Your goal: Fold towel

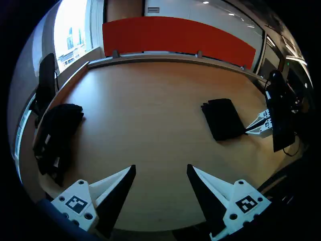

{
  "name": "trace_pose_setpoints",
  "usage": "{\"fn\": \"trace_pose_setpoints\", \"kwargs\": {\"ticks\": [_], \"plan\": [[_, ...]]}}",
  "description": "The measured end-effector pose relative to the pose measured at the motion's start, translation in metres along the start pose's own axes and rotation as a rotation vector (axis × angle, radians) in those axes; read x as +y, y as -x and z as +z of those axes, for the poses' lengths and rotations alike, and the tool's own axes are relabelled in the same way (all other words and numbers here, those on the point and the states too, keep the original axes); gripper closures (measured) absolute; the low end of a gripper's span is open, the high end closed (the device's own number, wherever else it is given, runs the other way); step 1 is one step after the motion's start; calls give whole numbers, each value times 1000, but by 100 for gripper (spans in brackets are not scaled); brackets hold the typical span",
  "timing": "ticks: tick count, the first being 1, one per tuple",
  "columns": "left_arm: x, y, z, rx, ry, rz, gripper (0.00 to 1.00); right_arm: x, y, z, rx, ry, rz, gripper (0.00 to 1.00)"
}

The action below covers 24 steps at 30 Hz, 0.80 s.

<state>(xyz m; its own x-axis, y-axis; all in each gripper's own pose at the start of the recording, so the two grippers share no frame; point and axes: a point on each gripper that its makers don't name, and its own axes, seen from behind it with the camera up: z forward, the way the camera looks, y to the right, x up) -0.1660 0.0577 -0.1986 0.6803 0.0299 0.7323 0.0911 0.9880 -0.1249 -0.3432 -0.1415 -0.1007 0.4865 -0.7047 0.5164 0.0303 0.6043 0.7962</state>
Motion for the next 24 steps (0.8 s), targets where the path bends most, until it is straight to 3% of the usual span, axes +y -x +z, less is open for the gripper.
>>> {"fn": "trace_pose_setpoints", "kwargs": {"ticks": [9,24], "plan": [[3,-7,2,17,8,2,6,20,-34,-26,37,49,-44,96],[11,-41,0,88,27,29,6,56,-139,-78,180,134,-178,96]]}}
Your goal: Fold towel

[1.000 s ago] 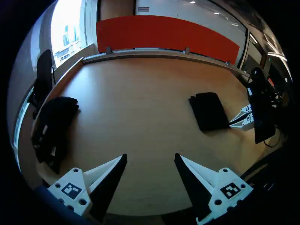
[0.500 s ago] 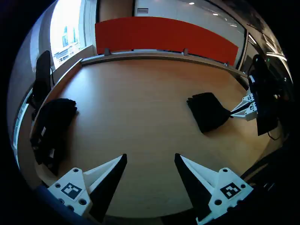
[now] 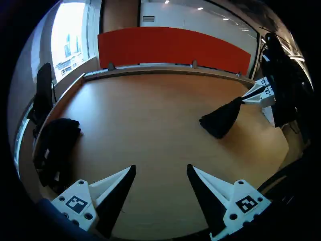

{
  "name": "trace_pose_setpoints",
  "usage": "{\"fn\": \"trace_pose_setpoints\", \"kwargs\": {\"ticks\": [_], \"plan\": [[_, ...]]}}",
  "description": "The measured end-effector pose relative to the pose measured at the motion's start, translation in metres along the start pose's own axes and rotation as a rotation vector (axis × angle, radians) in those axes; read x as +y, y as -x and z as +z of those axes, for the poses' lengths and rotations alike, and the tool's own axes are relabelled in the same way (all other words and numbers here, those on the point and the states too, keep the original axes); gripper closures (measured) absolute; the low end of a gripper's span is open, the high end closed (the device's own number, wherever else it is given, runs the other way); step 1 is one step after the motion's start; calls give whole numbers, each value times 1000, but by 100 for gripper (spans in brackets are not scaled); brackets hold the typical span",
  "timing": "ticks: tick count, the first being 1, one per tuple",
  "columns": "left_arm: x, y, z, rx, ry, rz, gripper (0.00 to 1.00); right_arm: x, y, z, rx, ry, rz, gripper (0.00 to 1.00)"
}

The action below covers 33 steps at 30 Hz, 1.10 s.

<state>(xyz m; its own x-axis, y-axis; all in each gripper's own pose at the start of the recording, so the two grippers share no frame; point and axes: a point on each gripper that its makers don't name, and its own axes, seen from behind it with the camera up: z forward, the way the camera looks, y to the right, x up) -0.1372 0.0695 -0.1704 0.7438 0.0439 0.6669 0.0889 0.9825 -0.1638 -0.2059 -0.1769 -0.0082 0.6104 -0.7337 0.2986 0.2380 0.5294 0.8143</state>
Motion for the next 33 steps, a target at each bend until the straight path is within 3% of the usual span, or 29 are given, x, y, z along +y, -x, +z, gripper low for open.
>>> {"fn": "trace_pose_setpoints", "kwargs": {"ticks": [5,12,22,33], "plan": [[2,-7,-2,12,6,10,6,16,-28,-13,42,28,-41,96],[5,-15,-3,29,12,20,6,33,-40,-26,56,58,-65,96],[12,-22,-2,39,24,20,6,55,-32,-39,48,85,-59,96],[16,-22,-1,35,25,26,6,87,-2,-56,19,107,-17,96]]}}
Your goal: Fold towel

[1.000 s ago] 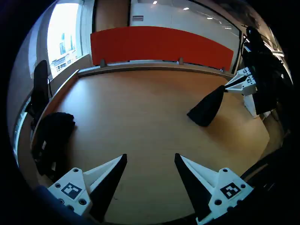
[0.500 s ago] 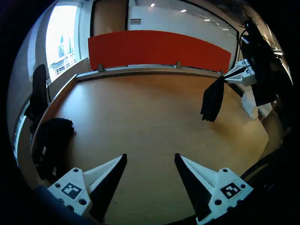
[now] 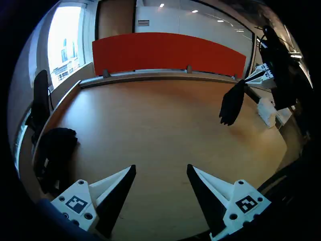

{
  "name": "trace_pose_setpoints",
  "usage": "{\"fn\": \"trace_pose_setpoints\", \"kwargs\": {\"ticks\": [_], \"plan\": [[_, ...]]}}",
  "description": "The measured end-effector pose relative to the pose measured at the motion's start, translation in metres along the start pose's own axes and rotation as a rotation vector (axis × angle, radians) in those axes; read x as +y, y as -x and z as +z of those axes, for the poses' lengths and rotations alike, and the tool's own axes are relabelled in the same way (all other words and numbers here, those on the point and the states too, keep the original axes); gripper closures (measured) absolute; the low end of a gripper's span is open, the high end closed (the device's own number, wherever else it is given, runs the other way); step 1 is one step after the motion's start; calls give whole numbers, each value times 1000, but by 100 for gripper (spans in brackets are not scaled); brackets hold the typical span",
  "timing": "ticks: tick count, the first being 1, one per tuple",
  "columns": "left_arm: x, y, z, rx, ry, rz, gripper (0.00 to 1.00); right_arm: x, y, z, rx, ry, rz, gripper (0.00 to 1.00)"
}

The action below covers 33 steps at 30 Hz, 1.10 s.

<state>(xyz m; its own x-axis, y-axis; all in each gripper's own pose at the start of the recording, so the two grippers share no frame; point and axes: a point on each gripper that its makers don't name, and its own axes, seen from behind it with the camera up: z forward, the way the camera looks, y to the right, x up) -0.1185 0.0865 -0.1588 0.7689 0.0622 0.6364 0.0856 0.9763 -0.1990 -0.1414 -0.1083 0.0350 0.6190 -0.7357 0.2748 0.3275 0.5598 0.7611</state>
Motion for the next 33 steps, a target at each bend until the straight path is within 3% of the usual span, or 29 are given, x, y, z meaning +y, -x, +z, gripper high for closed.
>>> {"fn": "trace_pose_setpoints", "kwargs": {"ticks": [33], "plan": [[5,4,-1,-22,-37,-4,6,125,127,-36,-190,89,56,96]]}}
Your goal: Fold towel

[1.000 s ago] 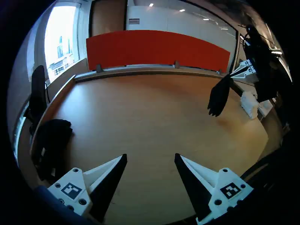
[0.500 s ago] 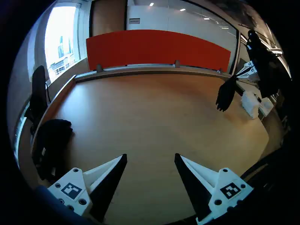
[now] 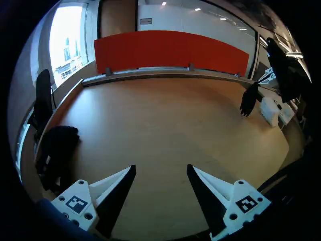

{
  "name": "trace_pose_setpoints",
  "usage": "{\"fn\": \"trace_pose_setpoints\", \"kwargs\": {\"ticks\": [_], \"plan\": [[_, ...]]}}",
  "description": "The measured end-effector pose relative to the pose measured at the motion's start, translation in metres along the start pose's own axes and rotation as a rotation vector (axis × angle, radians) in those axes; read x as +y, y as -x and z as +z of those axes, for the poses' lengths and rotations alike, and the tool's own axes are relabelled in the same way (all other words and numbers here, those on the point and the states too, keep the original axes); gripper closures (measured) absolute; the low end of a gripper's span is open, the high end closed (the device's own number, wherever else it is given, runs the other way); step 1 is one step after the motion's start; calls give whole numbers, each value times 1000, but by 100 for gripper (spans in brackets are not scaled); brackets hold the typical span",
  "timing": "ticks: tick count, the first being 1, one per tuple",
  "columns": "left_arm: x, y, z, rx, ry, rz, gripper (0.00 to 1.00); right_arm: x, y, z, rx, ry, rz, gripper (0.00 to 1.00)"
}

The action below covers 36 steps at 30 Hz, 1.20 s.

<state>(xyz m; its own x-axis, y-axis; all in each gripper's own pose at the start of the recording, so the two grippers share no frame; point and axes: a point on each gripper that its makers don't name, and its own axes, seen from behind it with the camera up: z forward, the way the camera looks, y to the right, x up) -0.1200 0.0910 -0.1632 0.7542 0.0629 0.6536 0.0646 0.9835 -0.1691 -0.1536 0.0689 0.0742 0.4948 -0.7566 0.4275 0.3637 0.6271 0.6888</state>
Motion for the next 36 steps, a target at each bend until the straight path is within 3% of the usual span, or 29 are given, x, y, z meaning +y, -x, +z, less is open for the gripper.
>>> {"fn": "trace_pose_setpoints", "kwargs": {"ticks": [20,36], "plan": [[11,0,6,-19,-8,4,6,58,38,1,-82,25,2,96],[12,-4,8,-25,-10,16,6,72,45,5,-97,40,9,96]]}}
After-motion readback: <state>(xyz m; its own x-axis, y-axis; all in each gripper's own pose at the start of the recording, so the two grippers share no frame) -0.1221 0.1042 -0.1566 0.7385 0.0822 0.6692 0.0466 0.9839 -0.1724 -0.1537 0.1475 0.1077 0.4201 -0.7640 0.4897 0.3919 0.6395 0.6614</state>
